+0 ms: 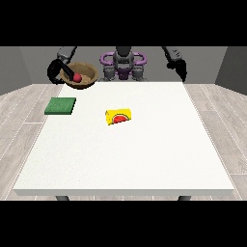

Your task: Pick the cup and pour the ball into the bowl, then pick the bowl and place it on the pad

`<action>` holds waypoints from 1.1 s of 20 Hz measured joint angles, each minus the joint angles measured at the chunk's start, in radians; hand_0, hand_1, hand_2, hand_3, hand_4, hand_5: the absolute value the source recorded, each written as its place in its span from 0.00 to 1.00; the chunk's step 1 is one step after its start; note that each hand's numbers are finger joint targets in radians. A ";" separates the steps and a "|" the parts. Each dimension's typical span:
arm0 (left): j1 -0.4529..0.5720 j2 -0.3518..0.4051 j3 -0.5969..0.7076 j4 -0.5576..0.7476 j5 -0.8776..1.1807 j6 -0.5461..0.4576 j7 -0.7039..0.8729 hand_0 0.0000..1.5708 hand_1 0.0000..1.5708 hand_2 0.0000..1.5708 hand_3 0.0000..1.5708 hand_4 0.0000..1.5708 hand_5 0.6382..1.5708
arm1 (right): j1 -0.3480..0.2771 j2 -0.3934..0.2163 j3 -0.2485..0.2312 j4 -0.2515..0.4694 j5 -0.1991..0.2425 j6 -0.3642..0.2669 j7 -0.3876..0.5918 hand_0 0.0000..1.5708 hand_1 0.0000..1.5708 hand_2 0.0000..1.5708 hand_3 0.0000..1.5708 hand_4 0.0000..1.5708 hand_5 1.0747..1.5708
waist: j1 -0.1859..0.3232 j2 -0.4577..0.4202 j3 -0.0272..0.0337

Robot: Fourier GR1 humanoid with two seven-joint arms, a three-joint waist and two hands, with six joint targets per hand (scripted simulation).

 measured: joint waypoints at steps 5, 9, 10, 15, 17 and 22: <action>-0.050 0.091 0.078 -0.038 0.081 -0.080 0.004 0.00 0.00 0.00 0.00 0.84 0.99 | 0.029 -0.116 -0.085 0.049 -0.039 0.062 -0.125 1.00 1.00 1.00 0.00 0.56 1.00 | 0.041 0.086 0.0009; -0.080 0.219 0.185 -0.032 0.176 -0.177 0.014 0.00 0.00 0.00 0.00 0.81 1.00 | 0.050 -0.162 -0.145 0.083 -0.071 0.076 -0.210 1.00 1.00 1.00 0.00 0.52 1.00 | 0.078 0.137 0.0016; -0.078 0.254 0.216 -0.012 0.197 -0.205 0.000 0.00 0.00 0.00 0.00 0.82 1.00 | 0.054 -0.172 -0.155 0.083 -0.076 0.079 -0.229 1.00 1.00 1.00 0.00 0.51 1.00 | 0.079 0.155 0.0013; -0.103 0.390 0.325 0.085 0.277 -0.313 -0.037 0.00 0.00 0.00 0.00 0.77 0.99 | 0.033 -0.184 -0.186 0.092 -0.094 0.069 -0.276 1.00 1.00 1.00 0.00 0.48 0.99 | 0.083 0.219 0.0008; -0.100 0.415 0.343 0.107 0.289 -0.339 -0.056 0.00 0.00 0.00 0.00 0.76 0.99 | 0.026 -0.194 -0.200 0.113 -0.100 0.071 -0.300 1.00 1.00 1.00 0.00 0.44 0.99 | 0.085 0.234 0.0009; -0.102 0.443 0.364 0.105 0.309 -0.358 -0.068 0.00 0.00 0.00 0.00 0.75 0.98 | 0.004 -0.245 -0.254 0.185 -0.113 0.031 -0.315 0.69 0.69 0.78 0.74 0.00 0.90 | 0.097 0.272 0.0011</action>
